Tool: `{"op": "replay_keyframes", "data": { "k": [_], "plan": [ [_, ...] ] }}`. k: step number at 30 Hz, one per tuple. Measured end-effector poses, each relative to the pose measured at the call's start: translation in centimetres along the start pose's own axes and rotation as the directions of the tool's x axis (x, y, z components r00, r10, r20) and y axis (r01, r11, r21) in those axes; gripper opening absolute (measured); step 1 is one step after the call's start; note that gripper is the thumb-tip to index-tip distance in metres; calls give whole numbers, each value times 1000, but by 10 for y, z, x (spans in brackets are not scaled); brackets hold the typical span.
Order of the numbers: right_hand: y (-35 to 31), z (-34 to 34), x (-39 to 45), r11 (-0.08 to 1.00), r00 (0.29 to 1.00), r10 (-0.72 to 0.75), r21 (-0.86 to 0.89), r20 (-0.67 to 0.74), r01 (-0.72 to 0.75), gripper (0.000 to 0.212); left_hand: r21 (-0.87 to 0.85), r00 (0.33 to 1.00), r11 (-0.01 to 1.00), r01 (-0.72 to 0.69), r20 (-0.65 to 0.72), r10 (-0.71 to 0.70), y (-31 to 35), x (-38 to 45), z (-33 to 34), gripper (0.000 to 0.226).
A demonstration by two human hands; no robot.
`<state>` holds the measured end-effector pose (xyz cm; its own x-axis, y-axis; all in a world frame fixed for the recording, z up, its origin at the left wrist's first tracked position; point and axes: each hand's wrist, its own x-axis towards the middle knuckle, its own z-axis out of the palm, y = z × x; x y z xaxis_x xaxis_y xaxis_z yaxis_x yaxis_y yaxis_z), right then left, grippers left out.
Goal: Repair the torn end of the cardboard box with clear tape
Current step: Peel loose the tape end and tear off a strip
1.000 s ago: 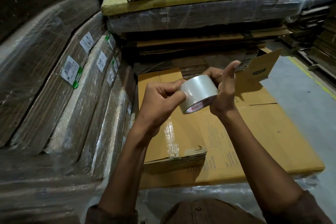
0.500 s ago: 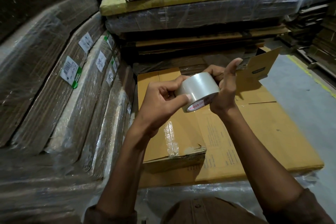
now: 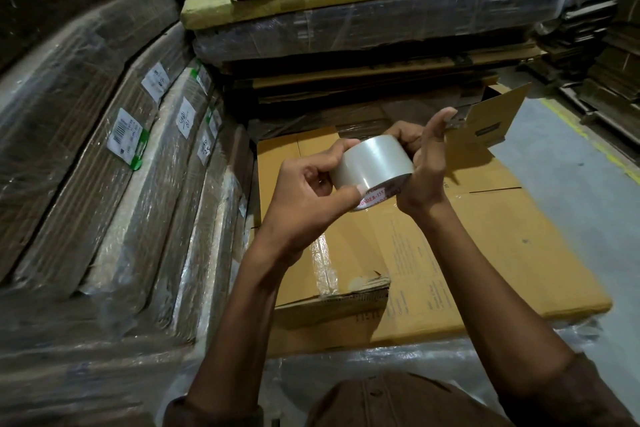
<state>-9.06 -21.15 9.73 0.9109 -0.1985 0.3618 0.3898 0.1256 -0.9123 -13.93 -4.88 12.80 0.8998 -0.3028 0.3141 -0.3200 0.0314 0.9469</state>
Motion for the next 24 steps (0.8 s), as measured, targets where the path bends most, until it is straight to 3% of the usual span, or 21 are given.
{"op": "replay_keyframes", "data": {
  "k": [12, 15, 24],
  "plan": [
    [-2, 0, -1, 999, 1000, -15, -30, 2, 15, 101, 28, 1000, 1000, 2, -21, -1, -5, 1, 0, 54],
    [-3, -1, -1, 1000, 1000, -8, -24, 3, 9, 96, -10, 1000, 1000, 7, 28, -7, -4, 0, -5, 56],
    [-3, -1, -2, 1000, 1000, 11, 20, -6, -10, 90, 101, 1000, 995, -15, 5, 15, -8, 0, -3, 62]
  ]
}}
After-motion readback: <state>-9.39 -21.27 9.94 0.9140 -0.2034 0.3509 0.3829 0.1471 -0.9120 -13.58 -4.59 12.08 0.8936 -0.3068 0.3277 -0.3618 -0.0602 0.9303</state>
